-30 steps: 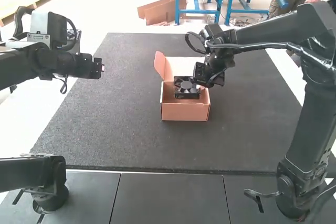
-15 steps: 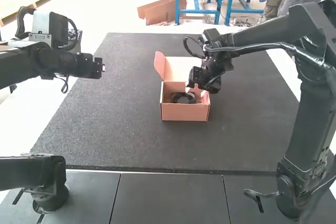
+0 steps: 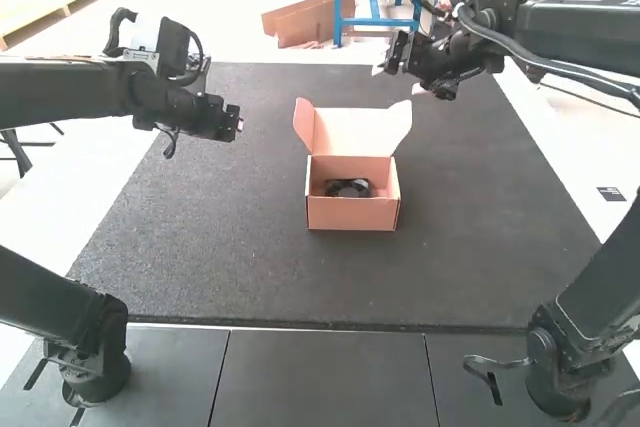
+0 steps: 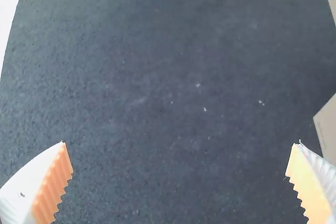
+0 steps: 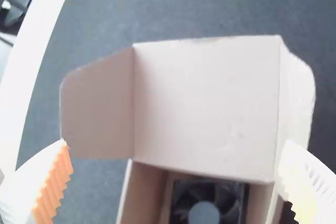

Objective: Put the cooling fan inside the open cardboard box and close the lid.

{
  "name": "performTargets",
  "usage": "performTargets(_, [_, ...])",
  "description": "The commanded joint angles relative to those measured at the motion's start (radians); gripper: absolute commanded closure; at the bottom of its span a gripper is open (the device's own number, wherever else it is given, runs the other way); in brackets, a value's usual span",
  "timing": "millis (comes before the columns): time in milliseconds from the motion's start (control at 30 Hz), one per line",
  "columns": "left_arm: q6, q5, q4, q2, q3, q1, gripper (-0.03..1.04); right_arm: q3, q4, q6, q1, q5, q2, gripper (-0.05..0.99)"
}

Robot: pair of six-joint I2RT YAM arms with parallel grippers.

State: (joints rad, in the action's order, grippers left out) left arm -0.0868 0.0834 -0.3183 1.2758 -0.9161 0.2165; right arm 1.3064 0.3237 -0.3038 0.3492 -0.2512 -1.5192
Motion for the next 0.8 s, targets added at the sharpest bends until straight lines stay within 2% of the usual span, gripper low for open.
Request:
performTargets(0, [-0.044, 0.024, 0.013, 0.060, -0.073, 0.030, 0.04, -0.047, -0.034, 0.089, -0.030, 0.059, 0.025, 0.04])
performTargets(133, [-0.068, 0.035, 0.027, 0.146, -0.130, 0.052, 0.04, -0.065, -0.058, 0.120, -0.072, 0.064, 0.025, 0.04])
performTargets(433, [-0.077, 0.072, 0.062, 0.323, -0.264, 0.057, 0.04, -0.038, -0.060, 0.181, -0.093, 0.086, -0.056, 0.03])
performTargets(767, [-0.077, 0.072, 0.076, 0.482, -0.405, 0.057, 0.04, 0.085, -0.055, 0.186, -0.111, 0.087, -0.196, 0.03])
